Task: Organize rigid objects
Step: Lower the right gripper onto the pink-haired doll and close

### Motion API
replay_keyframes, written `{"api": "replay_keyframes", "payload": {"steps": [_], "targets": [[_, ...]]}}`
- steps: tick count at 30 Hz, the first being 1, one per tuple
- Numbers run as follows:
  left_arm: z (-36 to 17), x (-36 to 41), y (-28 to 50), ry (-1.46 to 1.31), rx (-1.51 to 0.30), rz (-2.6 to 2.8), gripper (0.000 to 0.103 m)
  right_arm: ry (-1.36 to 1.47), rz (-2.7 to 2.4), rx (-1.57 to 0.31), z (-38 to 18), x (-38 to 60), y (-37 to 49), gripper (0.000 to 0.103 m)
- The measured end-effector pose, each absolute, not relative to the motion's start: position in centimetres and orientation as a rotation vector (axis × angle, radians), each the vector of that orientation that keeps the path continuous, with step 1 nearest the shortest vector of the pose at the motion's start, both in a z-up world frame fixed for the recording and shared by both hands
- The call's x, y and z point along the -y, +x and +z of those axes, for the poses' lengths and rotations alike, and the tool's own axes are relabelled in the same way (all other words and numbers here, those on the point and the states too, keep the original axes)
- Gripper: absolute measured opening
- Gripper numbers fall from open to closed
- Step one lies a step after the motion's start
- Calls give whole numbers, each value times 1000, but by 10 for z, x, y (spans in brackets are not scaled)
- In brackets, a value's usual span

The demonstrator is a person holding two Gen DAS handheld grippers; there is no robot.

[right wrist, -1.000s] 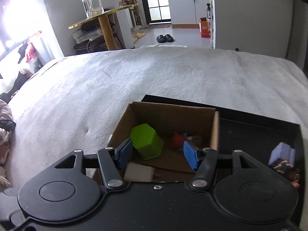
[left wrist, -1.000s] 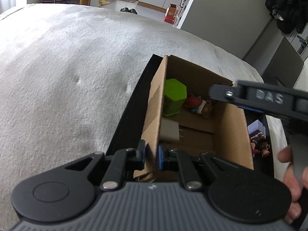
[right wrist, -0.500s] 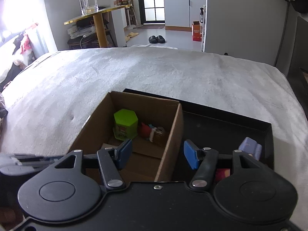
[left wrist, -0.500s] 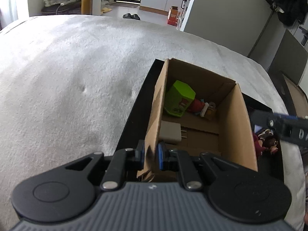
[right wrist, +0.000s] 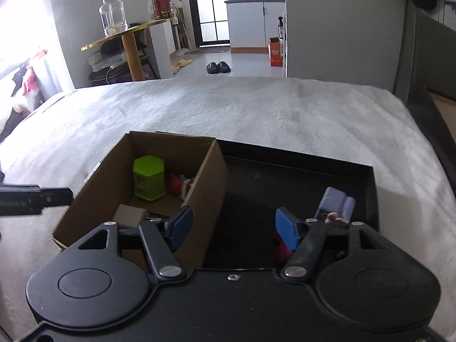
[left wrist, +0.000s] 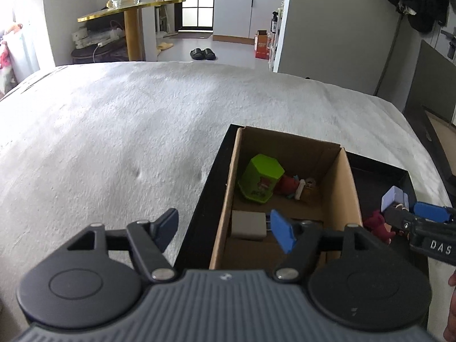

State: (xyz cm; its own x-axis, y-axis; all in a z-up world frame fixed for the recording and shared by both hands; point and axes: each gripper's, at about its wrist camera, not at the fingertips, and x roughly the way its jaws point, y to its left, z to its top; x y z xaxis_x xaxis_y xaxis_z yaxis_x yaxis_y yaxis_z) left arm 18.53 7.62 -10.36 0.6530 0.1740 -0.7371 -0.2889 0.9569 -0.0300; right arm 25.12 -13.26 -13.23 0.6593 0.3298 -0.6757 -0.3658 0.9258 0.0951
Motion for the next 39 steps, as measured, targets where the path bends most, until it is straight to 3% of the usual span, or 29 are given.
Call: {"api": "replay_keyframes", "payload": {"steps": [10, 14, 21, 29, 33, 37, 38, 39], "targets": [[-103, -40, 196, -97, -845, 243, 73, -4, 379, -794, -159, 162, 257, 68], [-105, -24, 201, -57, -860, 233, 82, 17, 377, -810, -170, 173, 262, 68], [-109, -8, 211, -23, -890, 248, 86, 46, 364, -831, -188, 186, 273, 68], [-112, -2, 217, -3, -903, 256, 87, 58, 343, -863, -213, 193, 288, 68], [-113, -3, 218, -2, -906, 262, 87, 63, 345, -884, -221, 194, 295, 75], [-116, -6, 217, -6, -915, 274, 87, 46, 339, -877, -227, 191, 295, 75], [-116, -8, 217, -10, -917, 279, 87, 31, 343, -870, -229, 189, 294, 68], [-115, -9, 216, -13, -917, 284, 87, 9, 350, -868, -229, 185, 295, 41]]}}
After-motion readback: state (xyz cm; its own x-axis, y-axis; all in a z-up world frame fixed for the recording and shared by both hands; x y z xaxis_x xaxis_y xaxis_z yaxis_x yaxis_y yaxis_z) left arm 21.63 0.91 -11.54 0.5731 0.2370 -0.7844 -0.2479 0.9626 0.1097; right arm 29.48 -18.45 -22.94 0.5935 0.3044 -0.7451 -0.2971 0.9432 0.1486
